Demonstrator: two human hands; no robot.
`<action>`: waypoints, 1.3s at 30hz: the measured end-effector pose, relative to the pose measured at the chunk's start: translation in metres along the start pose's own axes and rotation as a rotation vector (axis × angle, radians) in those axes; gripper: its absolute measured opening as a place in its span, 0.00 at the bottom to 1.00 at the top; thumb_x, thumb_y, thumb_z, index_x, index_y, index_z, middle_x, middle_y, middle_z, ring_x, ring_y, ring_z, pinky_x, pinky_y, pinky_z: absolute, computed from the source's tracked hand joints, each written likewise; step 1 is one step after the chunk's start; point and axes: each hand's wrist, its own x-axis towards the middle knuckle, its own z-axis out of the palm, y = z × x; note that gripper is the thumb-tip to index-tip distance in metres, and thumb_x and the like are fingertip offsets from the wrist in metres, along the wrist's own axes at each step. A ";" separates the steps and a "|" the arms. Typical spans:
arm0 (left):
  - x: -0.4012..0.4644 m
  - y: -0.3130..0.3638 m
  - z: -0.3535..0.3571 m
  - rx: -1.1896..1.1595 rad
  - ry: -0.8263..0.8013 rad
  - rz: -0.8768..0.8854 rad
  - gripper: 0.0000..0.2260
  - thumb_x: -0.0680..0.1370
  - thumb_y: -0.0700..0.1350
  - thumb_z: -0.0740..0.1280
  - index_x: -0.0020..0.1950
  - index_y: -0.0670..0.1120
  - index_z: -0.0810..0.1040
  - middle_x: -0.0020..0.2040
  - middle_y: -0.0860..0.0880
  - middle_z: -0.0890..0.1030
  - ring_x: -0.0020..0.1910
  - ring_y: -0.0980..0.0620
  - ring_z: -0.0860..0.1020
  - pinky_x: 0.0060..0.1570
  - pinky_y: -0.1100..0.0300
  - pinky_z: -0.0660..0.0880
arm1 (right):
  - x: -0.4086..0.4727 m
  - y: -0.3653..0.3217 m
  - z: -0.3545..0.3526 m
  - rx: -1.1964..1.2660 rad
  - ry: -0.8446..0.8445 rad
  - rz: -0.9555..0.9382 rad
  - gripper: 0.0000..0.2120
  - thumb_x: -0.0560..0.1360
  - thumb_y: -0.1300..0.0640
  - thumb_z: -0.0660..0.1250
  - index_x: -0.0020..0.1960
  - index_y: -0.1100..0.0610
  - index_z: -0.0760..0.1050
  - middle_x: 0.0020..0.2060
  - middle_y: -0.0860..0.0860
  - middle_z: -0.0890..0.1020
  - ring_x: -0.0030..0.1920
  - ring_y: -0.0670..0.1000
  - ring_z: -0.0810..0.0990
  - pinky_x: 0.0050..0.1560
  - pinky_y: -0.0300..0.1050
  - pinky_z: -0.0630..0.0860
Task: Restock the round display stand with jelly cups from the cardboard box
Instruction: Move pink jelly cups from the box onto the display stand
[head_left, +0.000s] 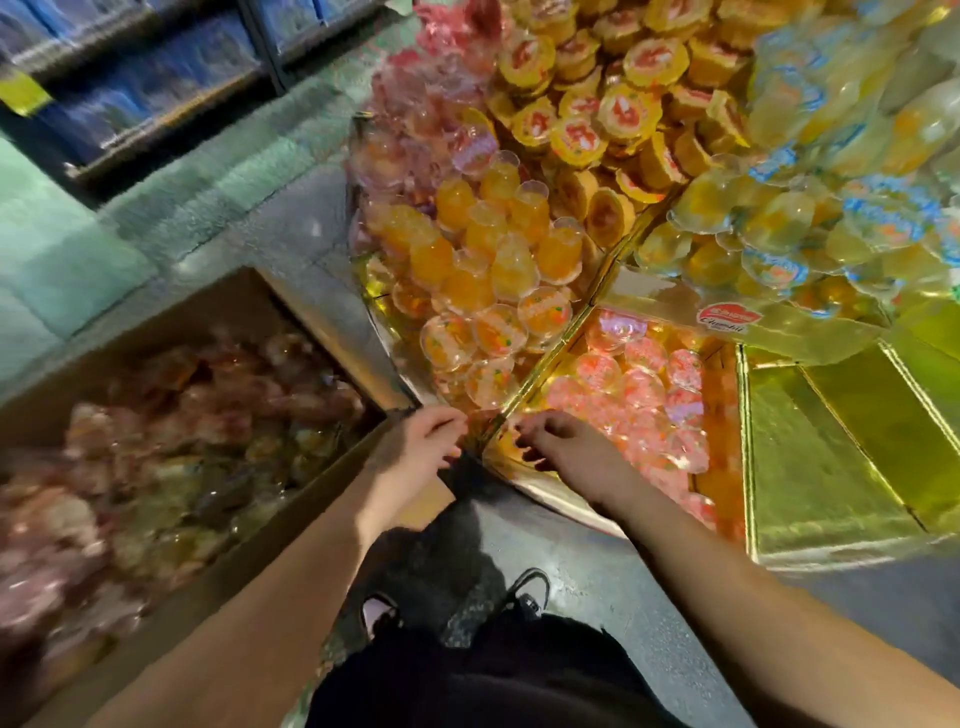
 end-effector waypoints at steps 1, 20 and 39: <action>-0.006 -0.010 -0.022 0.035 0.046 -0.012 0.07 0.80 0.47 0.66 0.46 0.59 0.79 0.49 0.48 0.84 0.39 0.55 0.80 0.40 0.56 0.78 | 0.000 -0.011 0.019 -0.110 -0.043 -0.049 0.08 0.81 0.51 0.62 0.49 0.51 0.78 0.48 0.50 0.84 0.49 0.52 0.82 0.55 0.49 0.76; -0.118 -0.214 -0.302 0.472 0.463 -0.333 0.12 0.81 0.47 0.64 0.62 0.44 0.78 0.65 0.44 0.75 0.63 0.45 0.74 0.64 0.50 0.71 | 0.059 -0.101 0.322 -1.023 -0.475 -0.330 0.15 0.82 0.52 0.60 0.63 0.60 0.74 0.59 0.57 0.78 0.58 0.56 0.77 0.51 0.44 0.71; -0.079 -0.286 -0.348 0.014 0.957 -0.646 0.31 0.79 0.50 0.65 0.76 0.41 0.55 0.75 0.40 0.57 0.70 0.37 0.63 0.63 0.45 0.68 | 0.191 -0.082 0.376 -1.114 0.147 -0.115 0.36 0.77 0.51 0.65 0.80 0.54 0.51 0.77 0.56 0.58 0.75 0.62 0.58 0.73 0.61 0.57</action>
